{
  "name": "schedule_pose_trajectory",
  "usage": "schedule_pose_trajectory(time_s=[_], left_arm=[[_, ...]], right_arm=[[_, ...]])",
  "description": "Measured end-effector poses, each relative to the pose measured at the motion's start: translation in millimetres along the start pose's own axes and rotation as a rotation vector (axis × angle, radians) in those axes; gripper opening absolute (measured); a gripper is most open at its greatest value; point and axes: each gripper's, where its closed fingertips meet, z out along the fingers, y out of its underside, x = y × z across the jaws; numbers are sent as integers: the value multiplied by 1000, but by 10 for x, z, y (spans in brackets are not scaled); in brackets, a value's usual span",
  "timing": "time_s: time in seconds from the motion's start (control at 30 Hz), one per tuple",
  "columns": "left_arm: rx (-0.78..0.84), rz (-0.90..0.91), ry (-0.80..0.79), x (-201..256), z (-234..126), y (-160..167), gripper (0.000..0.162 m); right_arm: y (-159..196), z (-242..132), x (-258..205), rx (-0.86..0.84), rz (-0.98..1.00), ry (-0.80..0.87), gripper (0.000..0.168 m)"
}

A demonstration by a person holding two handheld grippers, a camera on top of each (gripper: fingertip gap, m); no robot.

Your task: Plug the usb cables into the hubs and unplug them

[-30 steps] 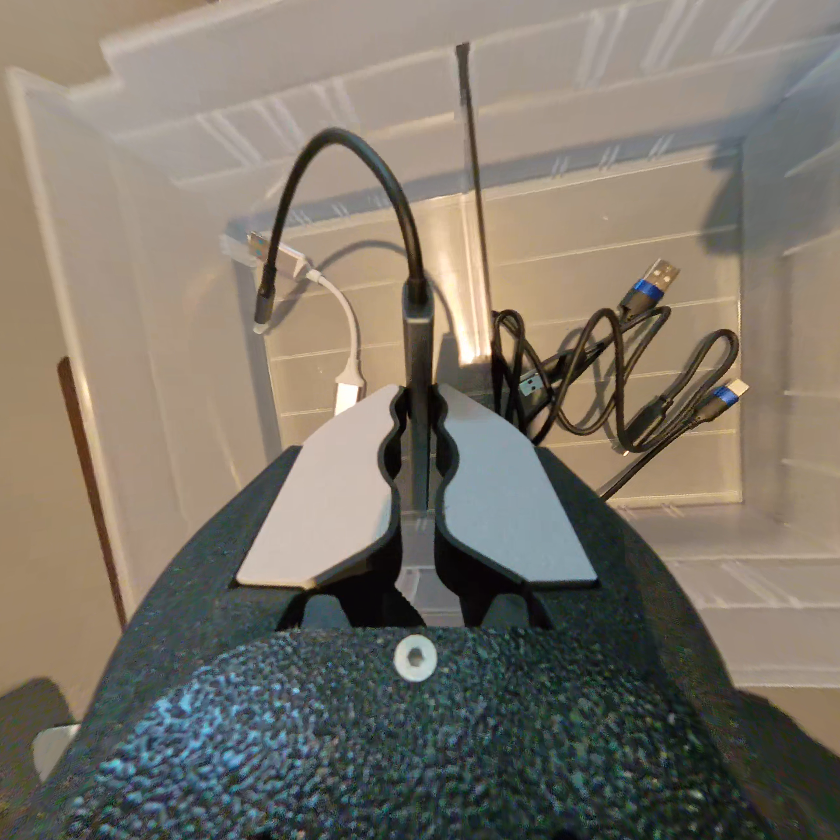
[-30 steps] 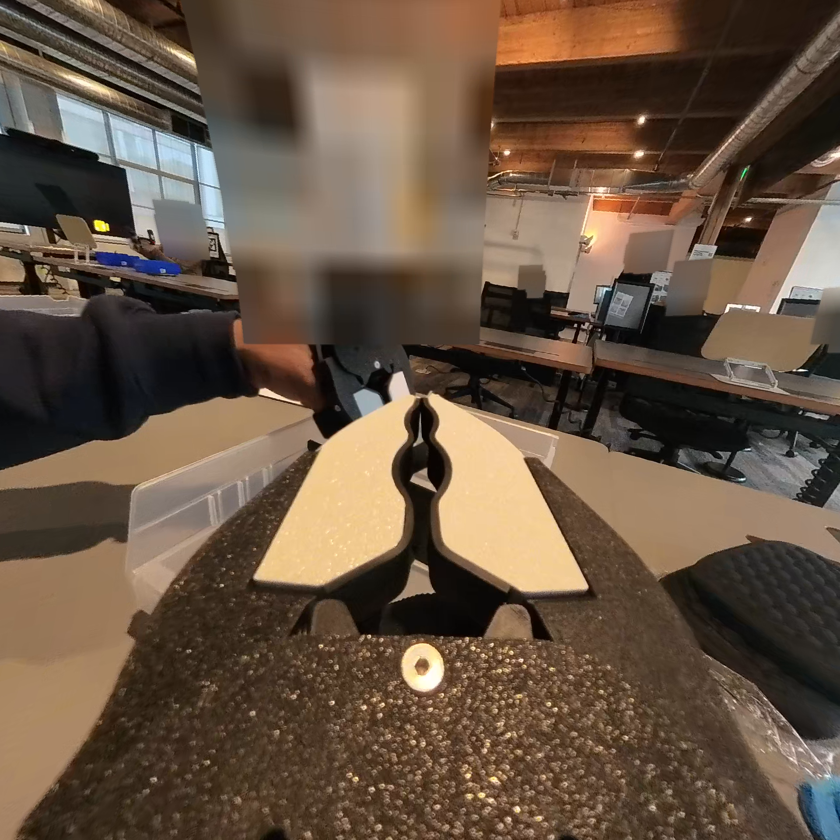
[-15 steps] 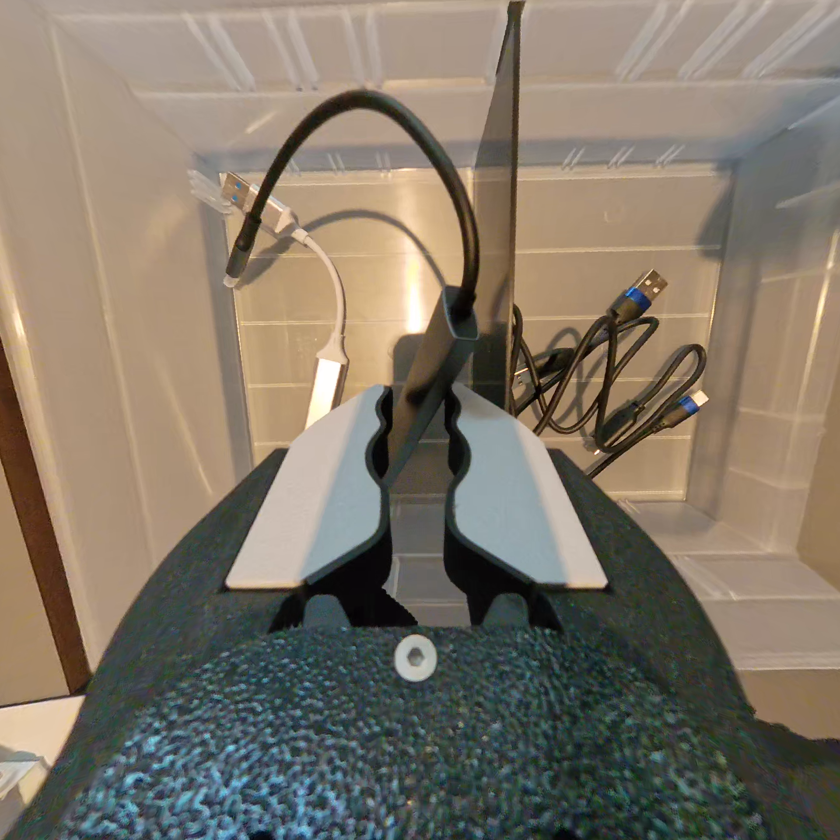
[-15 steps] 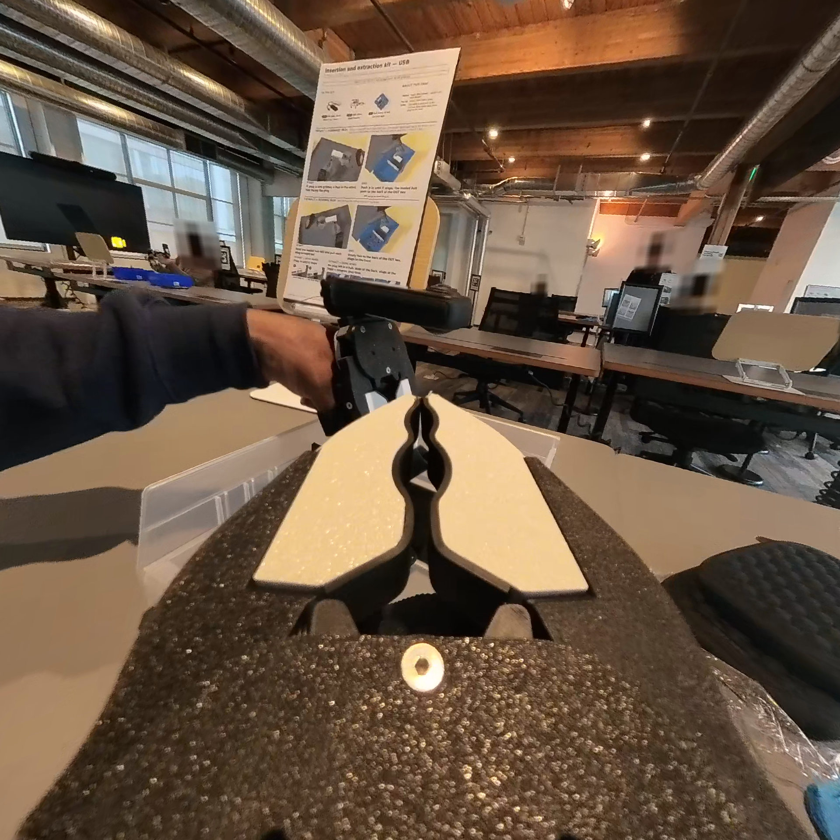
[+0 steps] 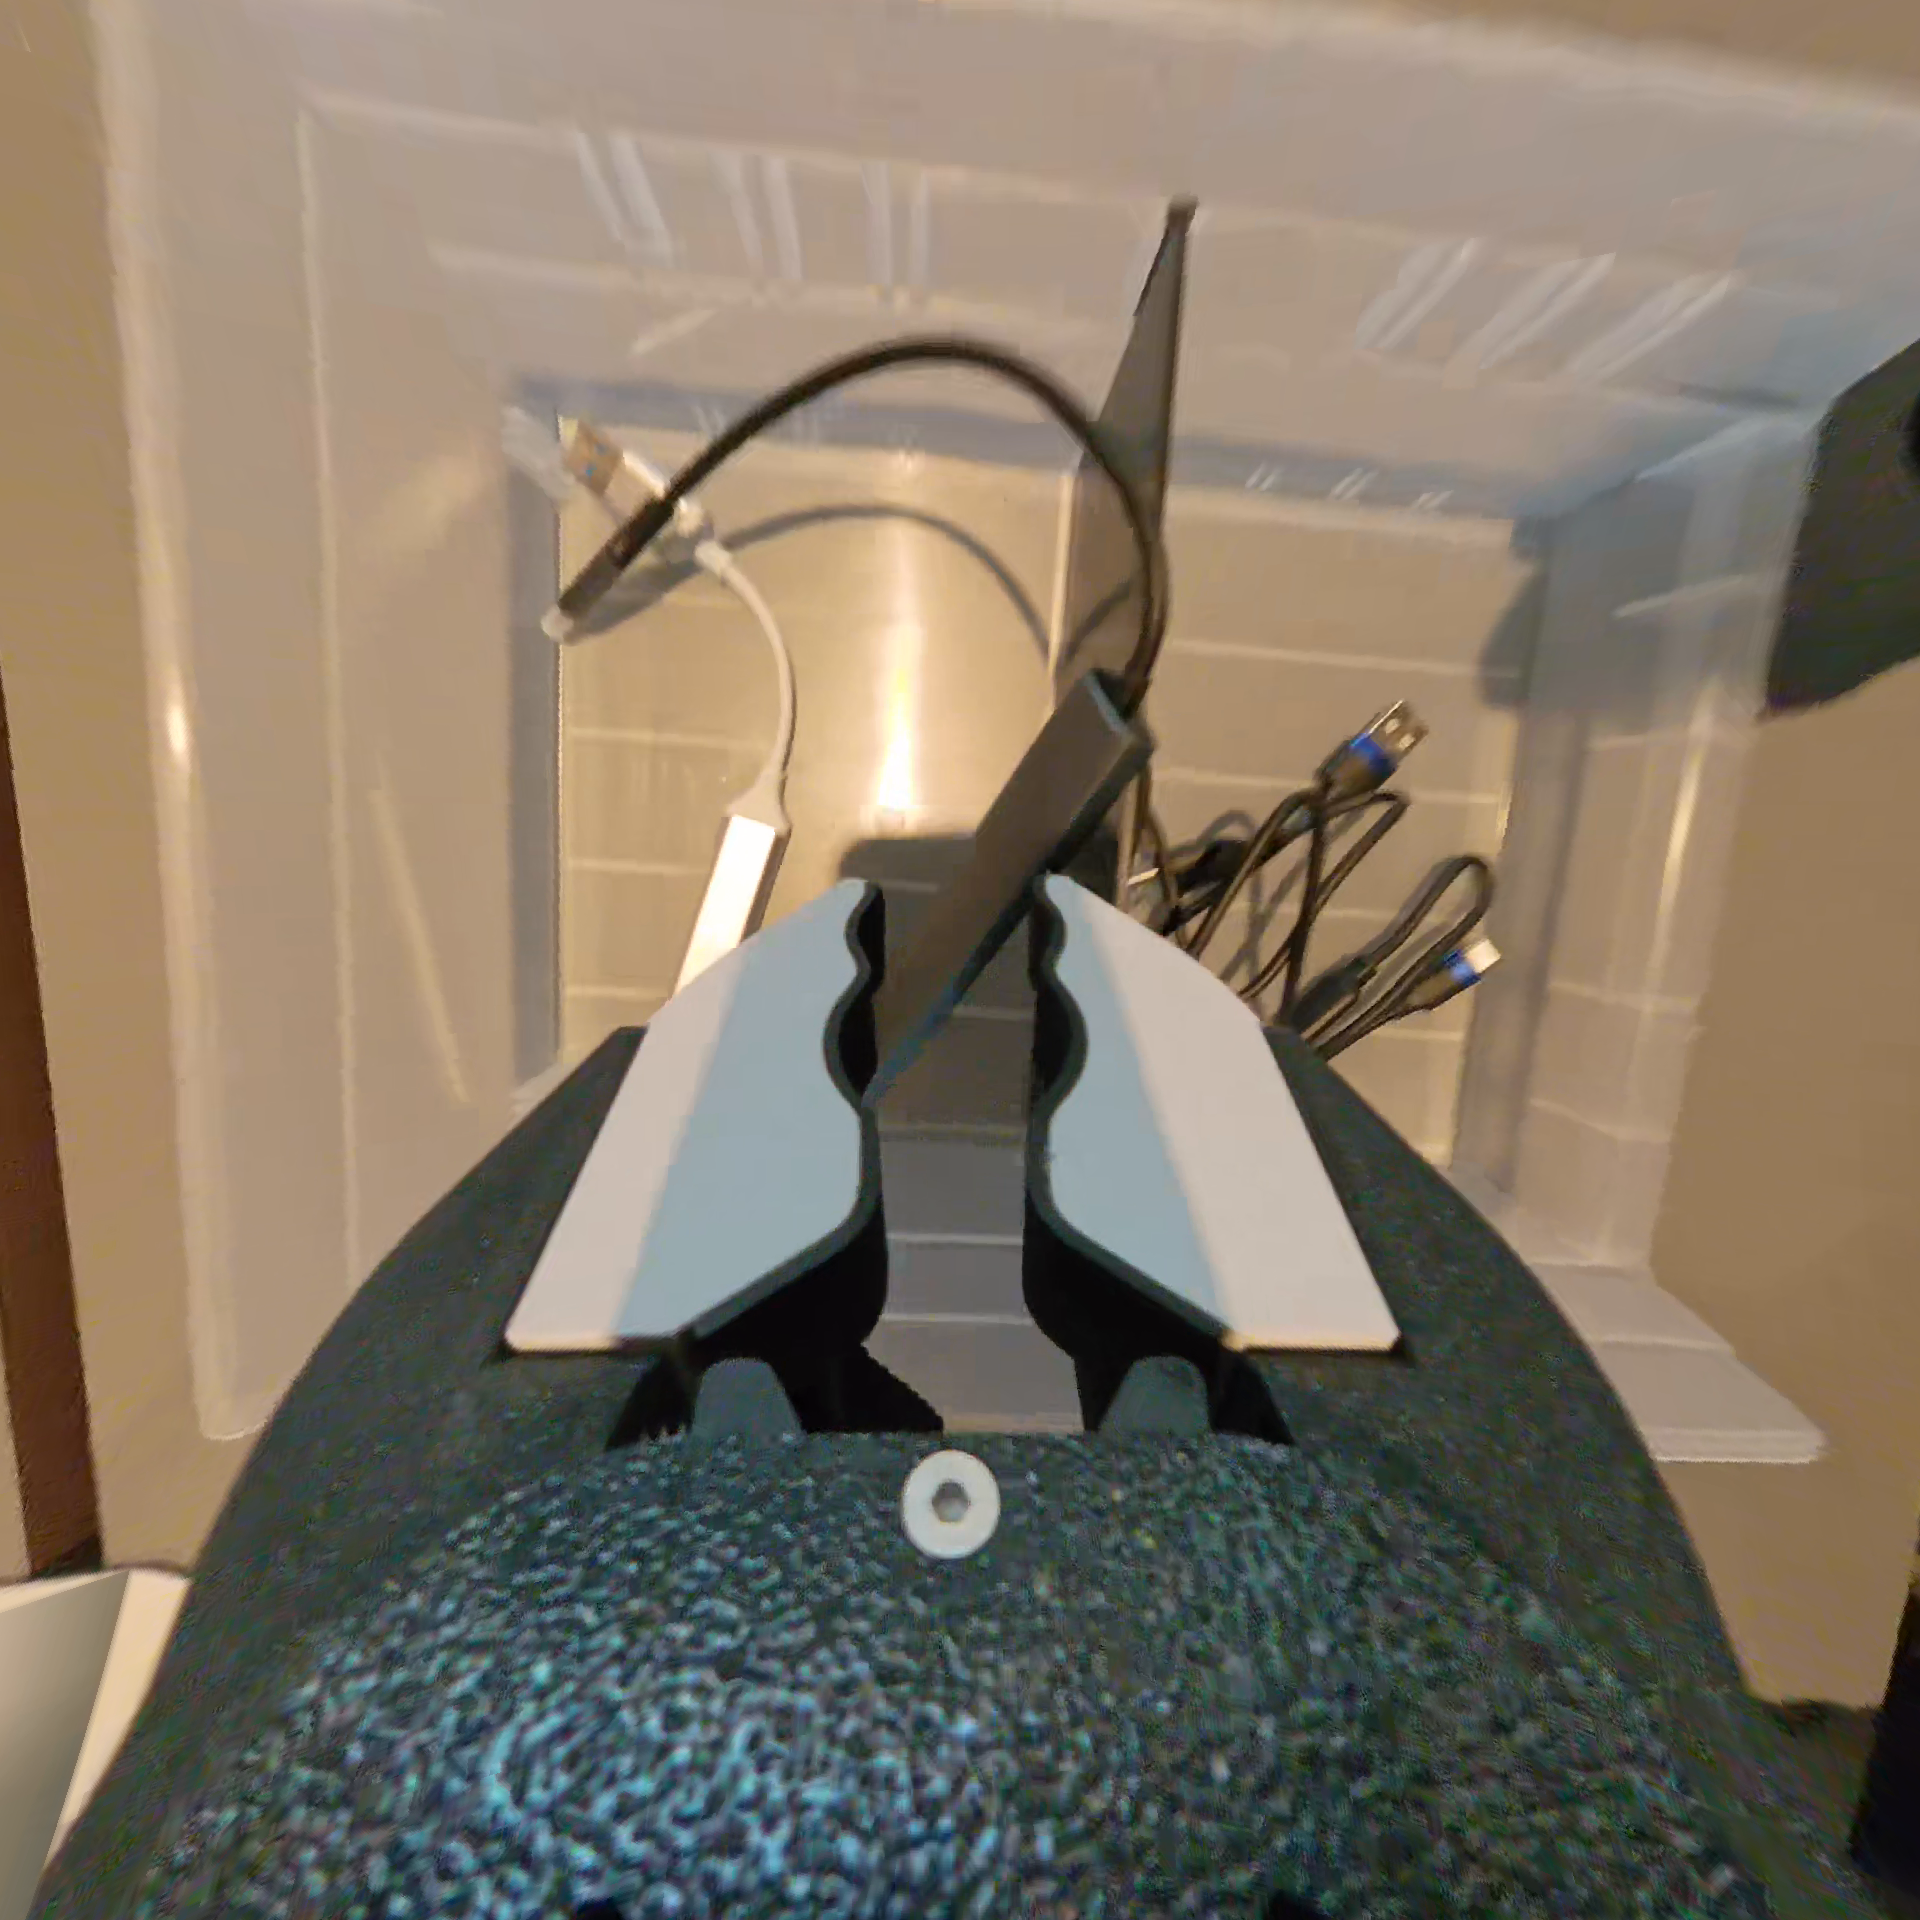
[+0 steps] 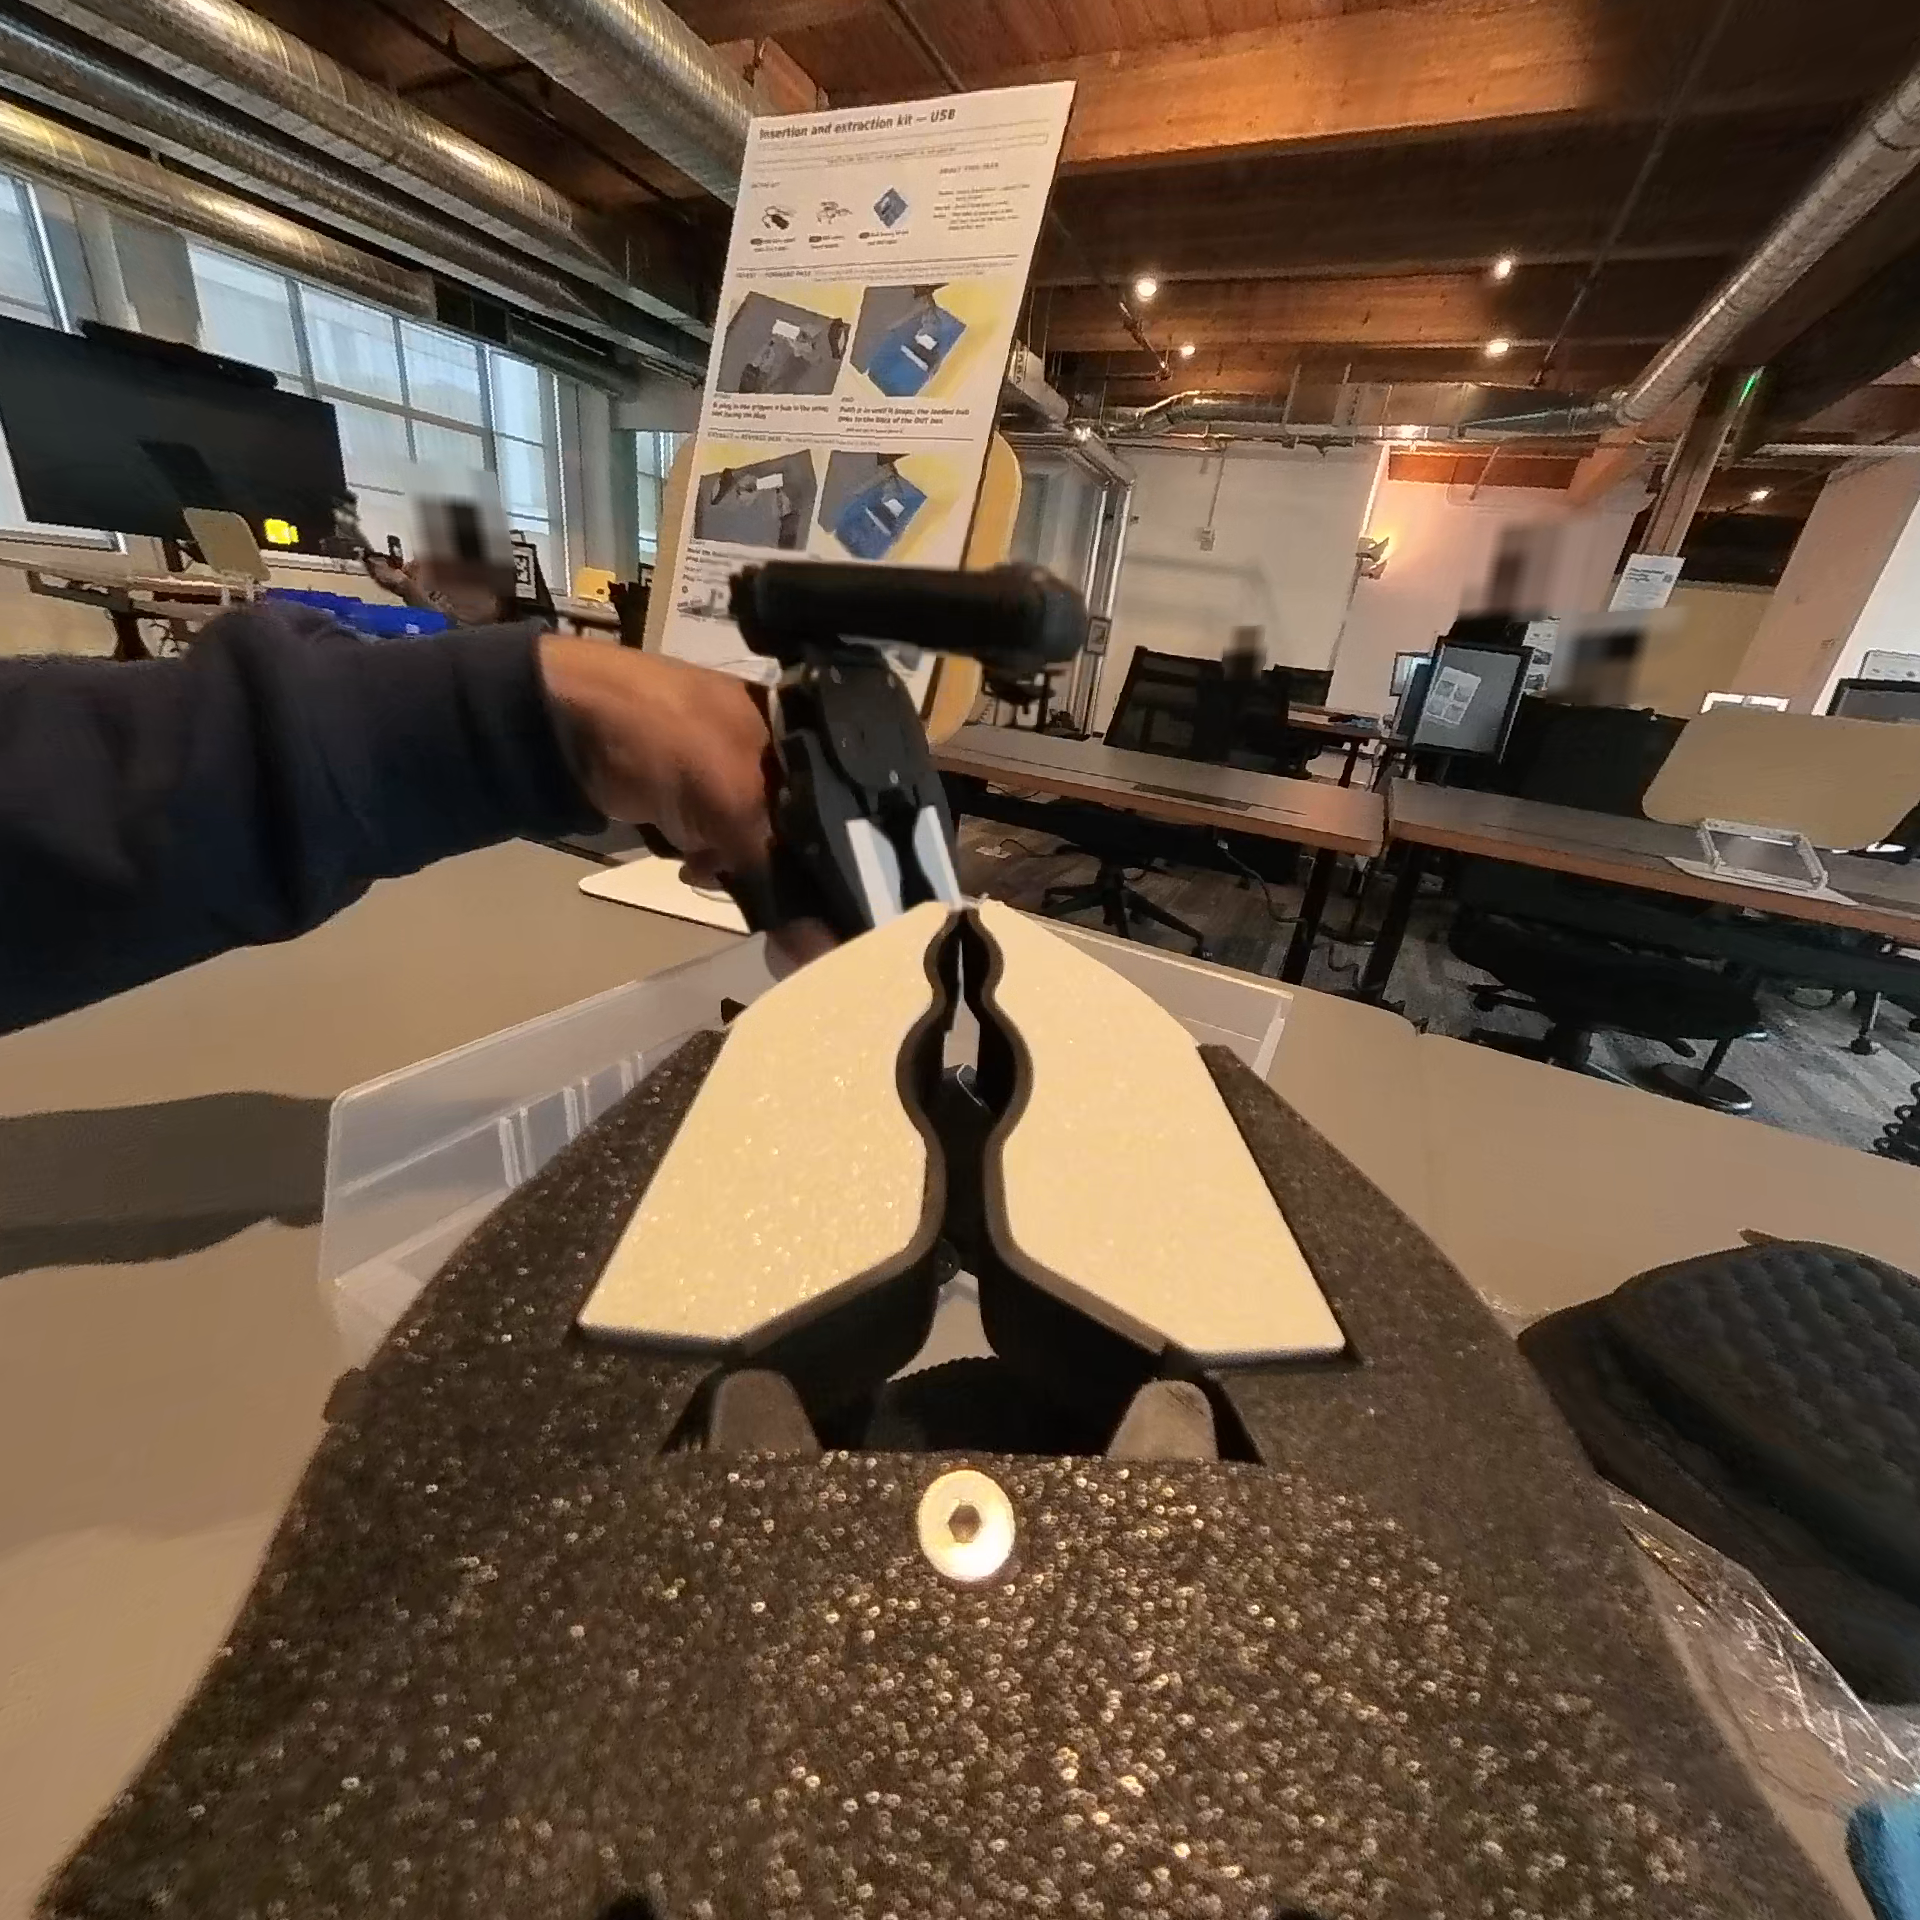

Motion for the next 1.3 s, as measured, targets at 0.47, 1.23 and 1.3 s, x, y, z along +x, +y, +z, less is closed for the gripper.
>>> schedule_pose_trajectory(time_s=[0.47,1.23,1.3], left_arm=[[25,81,89,248,145,-269,13],[23,203,-238,-190,-224,-357,9],[8,225,-201,-129,-104,-374,9]], right_arm=[[33,18,-8,-10,-11,2,0],[47,12,16,5,14,-1,0],[46,15,4,2,9,-2,0]])
